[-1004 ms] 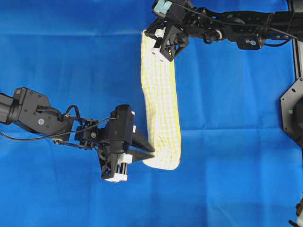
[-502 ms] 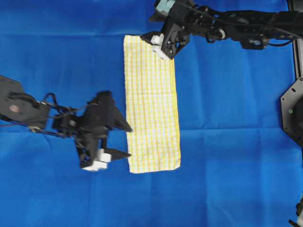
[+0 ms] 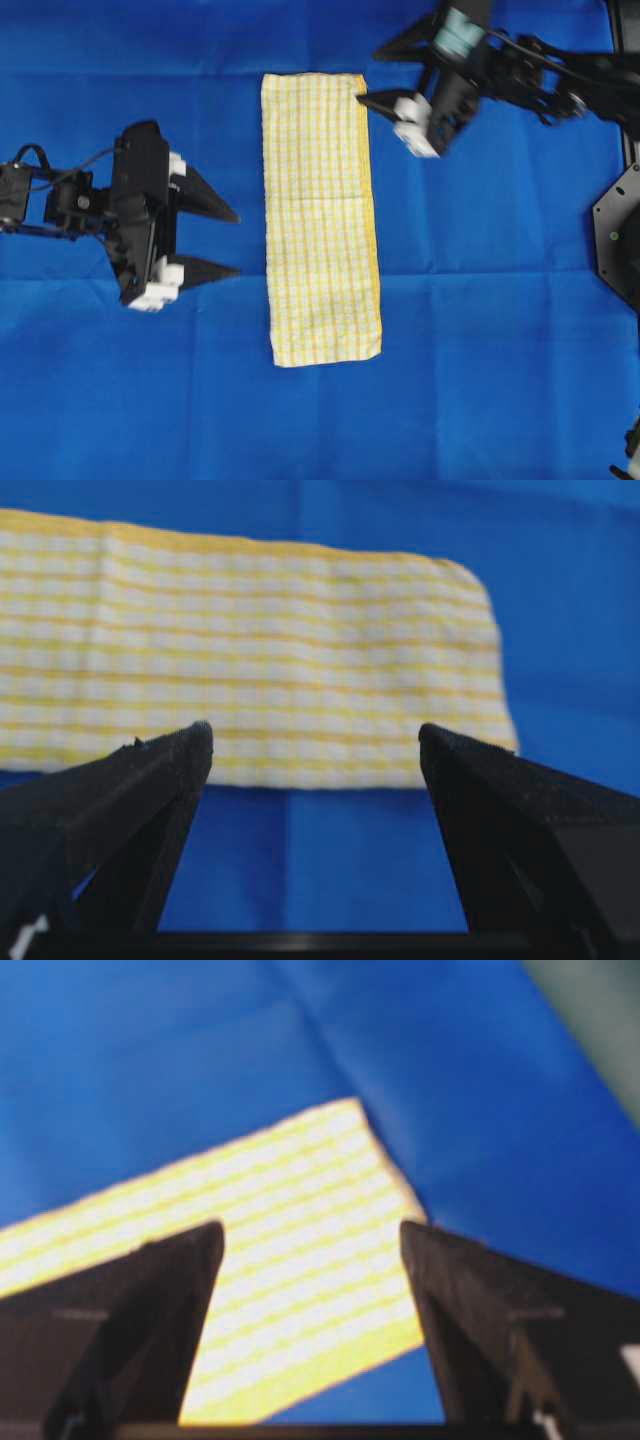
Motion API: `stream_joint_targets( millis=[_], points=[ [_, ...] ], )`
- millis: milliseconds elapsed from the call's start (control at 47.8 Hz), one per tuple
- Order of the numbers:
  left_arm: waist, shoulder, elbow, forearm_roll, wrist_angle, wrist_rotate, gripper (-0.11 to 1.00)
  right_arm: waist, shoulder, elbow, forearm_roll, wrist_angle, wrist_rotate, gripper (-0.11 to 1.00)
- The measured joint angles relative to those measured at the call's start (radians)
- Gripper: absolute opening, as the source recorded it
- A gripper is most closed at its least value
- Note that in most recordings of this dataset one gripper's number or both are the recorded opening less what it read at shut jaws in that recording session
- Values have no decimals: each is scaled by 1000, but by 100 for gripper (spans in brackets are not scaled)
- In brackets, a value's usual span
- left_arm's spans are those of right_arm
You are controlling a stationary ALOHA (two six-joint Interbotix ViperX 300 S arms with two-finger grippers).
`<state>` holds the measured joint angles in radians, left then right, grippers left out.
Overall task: Fold the yellow towel.
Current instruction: 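Lay the towel strip down and open both grippers, moving apart, then grasp the strip's top corners with both grippers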
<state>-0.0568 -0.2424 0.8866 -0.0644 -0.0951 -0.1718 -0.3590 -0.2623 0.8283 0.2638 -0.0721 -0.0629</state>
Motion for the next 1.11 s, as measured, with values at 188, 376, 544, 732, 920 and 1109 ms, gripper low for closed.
stream_joint_targets(
  millis=[188,376,544,732,920,1109],
  points=[
    [91,0,0,3,-3,2,79,20,-107,95,12,-25,5,71],
    [120,0,0,5,-14,3,79,37,-127,107,12,-26,0,71],
    [144,3,0,6,-18,3,79,29,-106,101,14,-28,-5,71],
    [259,57,-12,8,-60,48,79,-35,-11,49,12,-29,-6,71],
    [376,167,-57,8,-135,109,79,-104,123,-21,11,-26,-6,71],
    [453,321,-135,6,-155,114,79,-152,270,-81,14,-25,2,71]
  ],
)
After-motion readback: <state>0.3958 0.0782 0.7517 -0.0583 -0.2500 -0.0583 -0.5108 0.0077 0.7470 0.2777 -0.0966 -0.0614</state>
